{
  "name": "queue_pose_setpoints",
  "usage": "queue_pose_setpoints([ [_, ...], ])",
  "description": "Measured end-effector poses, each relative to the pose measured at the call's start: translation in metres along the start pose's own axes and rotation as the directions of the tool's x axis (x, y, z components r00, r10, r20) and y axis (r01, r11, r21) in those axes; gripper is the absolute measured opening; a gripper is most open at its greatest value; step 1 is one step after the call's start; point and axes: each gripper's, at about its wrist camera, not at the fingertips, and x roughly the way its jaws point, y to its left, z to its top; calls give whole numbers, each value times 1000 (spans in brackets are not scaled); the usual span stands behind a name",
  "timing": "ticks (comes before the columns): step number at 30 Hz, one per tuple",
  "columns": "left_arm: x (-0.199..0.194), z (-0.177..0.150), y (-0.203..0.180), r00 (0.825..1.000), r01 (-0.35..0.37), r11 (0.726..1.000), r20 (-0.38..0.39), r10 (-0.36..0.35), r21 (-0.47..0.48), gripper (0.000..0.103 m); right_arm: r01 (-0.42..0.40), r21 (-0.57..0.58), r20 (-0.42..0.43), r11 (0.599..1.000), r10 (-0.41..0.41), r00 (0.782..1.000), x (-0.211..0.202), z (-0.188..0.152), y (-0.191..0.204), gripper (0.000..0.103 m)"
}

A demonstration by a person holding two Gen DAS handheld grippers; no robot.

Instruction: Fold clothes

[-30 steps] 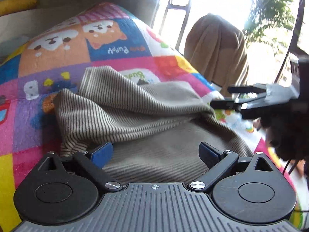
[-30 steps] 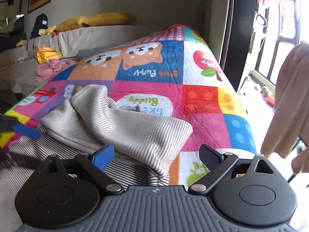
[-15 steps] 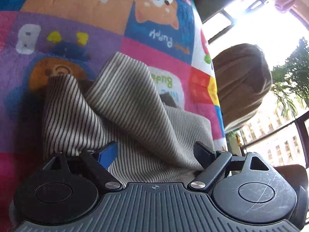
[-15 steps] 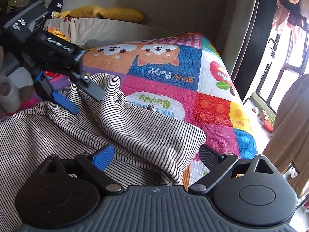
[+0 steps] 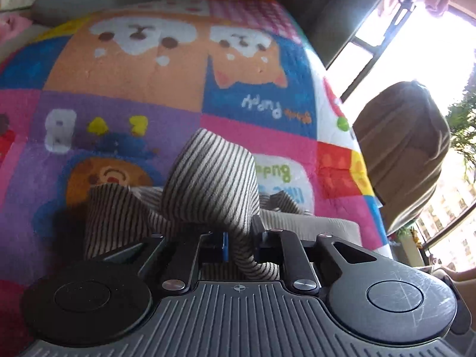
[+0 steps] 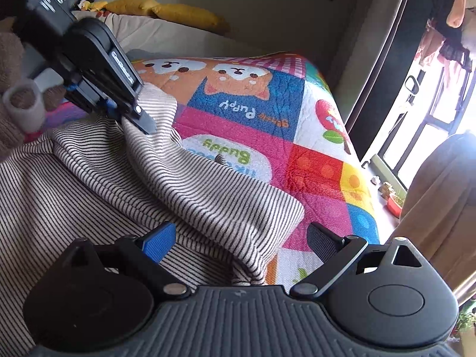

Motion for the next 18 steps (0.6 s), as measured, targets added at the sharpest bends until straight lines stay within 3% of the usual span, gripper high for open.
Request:
queue_pose_setpoints([
  [3,-44,-3,-7,992,22,996,123,-33,89,14,31,5,1,999,-31,1000,-3,-1,-4,96],
  [8,-65,-35,5,995,-24,992,94,12,123,18,38,19,-15,999,-38,999,-5,-4,-11,97],
  [12,-57,-55,28,996,-88,989,39,84,118,41,38,18,-23,999,-37,999,-8,-3,-14,97],
  [15,-69,-55,39,994,-98,988,64,91,116,67,17,49,-15,999,-17,1000,-14,-1,-20,100],
  [18,-79,-52,41,991,-109,984,93,97,138,79,-27,122,-2,992,27,1000,-21,3,-31,101],
])
